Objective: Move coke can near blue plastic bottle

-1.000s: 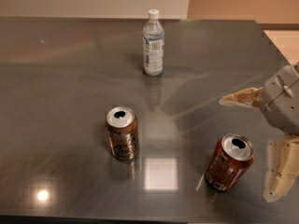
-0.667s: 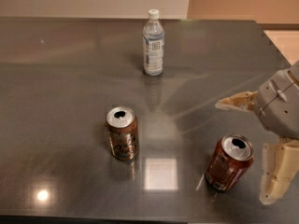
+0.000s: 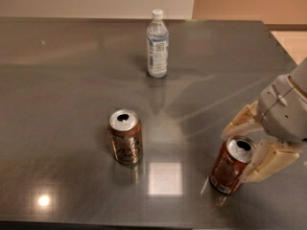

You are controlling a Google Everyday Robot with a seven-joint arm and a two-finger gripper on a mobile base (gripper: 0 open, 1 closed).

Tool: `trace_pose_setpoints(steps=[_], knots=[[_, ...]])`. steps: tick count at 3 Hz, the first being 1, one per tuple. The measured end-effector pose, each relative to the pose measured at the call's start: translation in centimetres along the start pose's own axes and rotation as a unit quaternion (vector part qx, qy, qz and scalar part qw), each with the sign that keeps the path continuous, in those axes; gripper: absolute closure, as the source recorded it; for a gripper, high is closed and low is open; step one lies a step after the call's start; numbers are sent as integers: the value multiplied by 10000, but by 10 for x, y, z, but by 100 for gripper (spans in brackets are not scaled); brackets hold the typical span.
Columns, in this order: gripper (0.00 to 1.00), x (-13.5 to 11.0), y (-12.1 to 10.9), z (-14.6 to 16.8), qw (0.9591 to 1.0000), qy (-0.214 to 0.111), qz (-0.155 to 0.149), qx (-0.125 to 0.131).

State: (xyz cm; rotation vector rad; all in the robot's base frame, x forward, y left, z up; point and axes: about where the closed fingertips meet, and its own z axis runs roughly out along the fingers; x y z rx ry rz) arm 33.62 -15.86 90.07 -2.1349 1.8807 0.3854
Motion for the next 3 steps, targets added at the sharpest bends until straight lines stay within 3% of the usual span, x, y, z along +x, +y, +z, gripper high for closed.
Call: trace_pose_setpoints(steps=[2,3], knots=[[88,-7,-10,-10,9999,5,27,140],[100,-15,-36,-28,9992,17,103,399]])
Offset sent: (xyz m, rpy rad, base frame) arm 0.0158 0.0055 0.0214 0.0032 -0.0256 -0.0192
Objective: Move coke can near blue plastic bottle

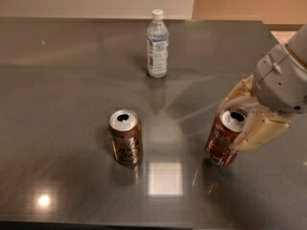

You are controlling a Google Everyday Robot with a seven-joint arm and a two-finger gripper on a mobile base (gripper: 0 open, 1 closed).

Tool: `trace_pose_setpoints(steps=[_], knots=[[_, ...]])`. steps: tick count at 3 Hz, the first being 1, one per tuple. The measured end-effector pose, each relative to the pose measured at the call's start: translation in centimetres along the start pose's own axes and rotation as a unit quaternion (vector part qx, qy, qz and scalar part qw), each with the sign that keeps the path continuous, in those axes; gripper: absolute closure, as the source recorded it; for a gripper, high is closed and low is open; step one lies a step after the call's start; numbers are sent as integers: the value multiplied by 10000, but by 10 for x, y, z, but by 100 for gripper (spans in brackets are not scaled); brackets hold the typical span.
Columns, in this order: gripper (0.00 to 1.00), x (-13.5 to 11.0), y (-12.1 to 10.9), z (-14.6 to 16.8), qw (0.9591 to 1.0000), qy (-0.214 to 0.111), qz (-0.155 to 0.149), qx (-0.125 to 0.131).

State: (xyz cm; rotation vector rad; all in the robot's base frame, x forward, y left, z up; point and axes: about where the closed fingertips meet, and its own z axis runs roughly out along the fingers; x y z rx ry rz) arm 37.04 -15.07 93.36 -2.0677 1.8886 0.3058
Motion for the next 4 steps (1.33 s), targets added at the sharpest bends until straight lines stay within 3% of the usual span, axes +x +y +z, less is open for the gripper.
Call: trace_pose_setpoints(steps=[2,4], knots=[[100,-14,-94,-29,9983,-15,353,468],[100,-19,-189,-32,9958,-34,646,650]])
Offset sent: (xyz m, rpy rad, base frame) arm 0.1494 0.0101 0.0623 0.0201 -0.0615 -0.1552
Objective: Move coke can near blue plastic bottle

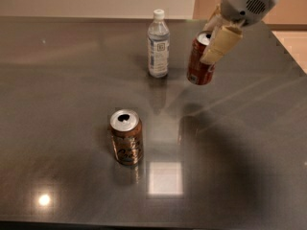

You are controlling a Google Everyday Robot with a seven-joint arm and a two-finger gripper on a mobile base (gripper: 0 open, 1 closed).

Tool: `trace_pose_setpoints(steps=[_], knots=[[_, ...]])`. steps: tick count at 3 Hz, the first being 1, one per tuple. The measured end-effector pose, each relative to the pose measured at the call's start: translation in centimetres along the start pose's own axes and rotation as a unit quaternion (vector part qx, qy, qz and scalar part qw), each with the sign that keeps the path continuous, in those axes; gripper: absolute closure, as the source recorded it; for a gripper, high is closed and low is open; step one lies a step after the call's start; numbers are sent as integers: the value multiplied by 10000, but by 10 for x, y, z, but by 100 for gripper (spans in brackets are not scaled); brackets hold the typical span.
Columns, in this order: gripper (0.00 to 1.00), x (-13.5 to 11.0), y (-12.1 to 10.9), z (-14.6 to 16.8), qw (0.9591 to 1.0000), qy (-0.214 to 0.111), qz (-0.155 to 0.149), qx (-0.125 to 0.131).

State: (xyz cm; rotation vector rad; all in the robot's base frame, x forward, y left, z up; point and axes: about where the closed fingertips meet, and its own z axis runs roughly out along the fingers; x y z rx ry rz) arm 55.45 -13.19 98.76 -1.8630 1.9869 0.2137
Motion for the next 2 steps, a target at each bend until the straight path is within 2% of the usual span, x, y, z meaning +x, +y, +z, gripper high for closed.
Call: trace_pose_setpoints(steps=[1,2], knots=[[100,0,-36,17,9999,-4,133,2],[100,2,-58,38,9998,23,213,-53]])
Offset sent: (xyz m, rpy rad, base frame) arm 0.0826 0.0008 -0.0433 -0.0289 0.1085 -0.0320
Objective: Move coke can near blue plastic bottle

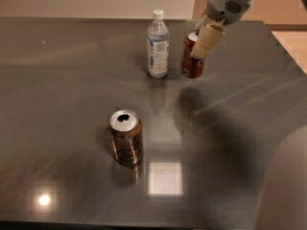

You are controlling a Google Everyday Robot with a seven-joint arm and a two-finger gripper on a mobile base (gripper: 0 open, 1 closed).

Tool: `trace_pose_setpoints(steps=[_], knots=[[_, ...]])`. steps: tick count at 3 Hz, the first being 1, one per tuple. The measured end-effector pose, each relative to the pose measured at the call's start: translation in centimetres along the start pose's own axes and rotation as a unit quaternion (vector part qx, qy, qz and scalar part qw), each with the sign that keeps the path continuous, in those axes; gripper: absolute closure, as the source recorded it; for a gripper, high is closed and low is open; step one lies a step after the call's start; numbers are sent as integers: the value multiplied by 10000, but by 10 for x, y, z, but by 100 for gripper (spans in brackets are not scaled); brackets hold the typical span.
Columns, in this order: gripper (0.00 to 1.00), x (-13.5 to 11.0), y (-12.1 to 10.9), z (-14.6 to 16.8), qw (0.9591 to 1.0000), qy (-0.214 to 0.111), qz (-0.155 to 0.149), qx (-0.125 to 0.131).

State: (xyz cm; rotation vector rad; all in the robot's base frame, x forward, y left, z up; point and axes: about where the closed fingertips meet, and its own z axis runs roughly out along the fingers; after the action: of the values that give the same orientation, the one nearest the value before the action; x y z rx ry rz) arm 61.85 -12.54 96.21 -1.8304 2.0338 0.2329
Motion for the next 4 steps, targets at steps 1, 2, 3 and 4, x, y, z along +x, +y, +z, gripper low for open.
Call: trace_pose_setpoints(steps=[1,2,3,4], knots=[[82,6,-16,22,9999,88,69,-105],[58,10,-24,40,9997,92,94,-209],[35,8,-31,52,9995,39,85,-300],[13,3,-34,60,9993,-33,29,-369]])
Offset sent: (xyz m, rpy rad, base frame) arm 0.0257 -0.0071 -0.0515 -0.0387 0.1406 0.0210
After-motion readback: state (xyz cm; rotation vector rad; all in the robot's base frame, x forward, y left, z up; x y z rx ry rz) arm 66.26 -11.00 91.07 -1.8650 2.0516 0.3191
